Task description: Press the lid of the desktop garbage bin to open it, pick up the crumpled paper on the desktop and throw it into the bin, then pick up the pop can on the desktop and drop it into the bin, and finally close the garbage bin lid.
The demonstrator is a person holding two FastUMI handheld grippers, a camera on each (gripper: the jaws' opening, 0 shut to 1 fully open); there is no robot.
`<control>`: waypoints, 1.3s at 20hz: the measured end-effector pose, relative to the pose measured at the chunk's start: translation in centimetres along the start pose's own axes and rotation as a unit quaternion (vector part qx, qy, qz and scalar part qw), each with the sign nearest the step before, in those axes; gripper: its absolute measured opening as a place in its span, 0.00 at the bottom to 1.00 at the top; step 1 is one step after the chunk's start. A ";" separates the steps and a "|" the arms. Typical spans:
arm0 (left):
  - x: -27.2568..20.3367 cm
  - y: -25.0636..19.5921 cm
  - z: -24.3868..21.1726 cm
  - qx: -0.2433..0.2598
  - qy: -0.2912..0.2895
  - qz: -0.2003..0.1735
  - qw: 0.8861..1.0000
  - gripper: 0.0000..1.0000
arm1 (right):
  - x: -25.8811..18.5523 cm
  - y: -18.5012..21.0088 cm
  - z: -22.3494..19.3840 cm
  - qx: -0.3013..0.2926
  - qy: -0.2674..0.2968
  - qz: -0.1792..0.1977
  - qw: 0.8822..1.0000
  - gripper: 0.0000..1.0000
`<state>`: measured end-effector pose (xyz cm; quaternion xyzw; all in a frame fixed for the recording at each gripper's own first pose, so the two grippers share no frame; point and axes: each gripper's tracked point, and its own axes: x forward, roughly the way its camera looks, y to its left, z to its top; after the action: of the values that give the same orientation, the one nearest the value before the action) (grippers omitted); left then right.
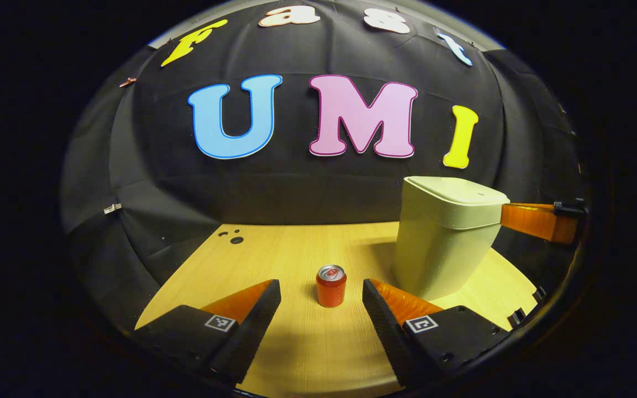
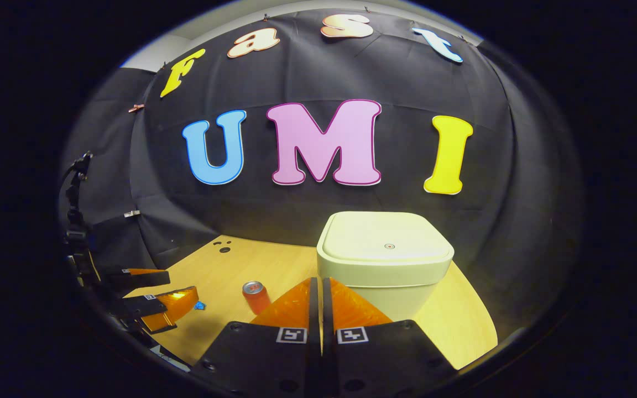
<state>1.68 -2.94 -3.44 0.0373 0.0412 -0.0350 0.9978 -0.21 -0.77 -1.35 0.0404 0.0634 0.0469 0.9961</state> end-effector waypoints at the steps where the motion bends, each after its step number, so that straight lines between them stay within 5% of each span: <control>1: -0.1 0.1 0.1 0.000 0.000 0.003 1.000 0.96 | 0.4 -0.3 0.6 0.006 -0.001 0.000 1.000 0.05; 8: -0.7 0.9 -0.5 -0.001 0.006 0.022 1.000 0.96 | 3.4 -3.7 3.7 0.003 -0.008 -0.009 1.000 0.05; 15: -1.5 1.5 -1.3 -0.006 0.016 0.052 0.998 0.96 | 6.5 -6.9 3.0 0.030 0.011 -0.022 0.999 0.05; 26: -2.6 2.0 -2.7 -0.012 0.041 0.127 0.991 0.96 | 8.8 -9.9 2.1 -0.005 0.019 -0.035 0.999 0.05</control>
<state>-0.94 -0.58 -5.78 0.0315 0.0772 0.0937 0.9921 9.62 -9.93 -1.21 0.0324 0.0834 0.0136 0.9959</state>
